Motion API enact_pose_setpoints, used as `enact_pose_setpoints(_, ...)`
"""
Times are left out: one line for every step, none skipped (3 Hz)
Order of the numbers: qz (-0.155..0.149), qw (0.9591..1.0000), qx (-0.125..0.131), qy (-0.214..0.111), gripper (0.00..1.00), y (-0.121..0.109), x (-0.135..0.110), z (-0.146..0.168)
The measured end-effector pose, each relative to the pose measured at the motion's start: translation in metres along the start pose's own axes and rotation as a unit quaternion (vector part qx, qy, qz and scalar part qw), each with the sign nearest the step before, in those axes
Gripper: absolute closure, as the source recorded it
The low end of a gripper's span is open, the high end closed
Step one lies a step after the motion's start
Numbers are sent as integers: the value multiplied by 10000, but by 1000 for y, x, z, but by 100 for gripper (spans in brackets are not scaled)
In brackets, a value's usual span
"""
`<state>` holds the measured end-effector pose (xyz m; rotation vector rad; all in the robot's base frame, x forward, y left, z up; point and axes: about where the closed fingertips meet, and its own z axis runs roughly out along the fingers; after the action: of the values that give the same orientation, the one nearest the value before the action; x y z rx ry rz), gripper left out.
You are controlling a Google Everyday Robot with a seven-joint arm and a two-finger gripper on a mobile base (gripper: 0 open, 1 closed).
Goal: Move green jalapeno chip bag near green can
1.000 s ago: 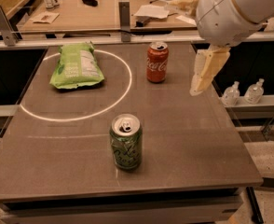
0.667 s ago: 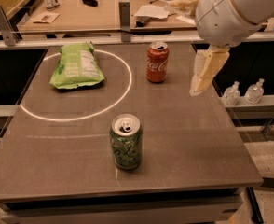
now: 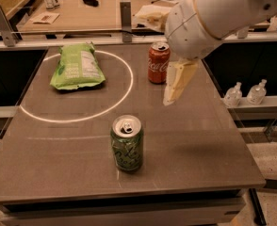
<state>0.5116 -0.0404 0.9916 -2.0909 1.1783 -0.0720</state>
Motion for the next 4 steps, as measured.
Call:
enact_pose_setpoints(-307,9987,151,-387,0,-14,-17,23)
enact_pose_setpoints(-756,9944,245,-697,0,-31,-32,50)
enact_pose_setpoints(-1128,9901,221,-810,0,-48,-35,79)
enact_pose_setpoints(-1383,9875,235,-716,0,-69,-27,105)
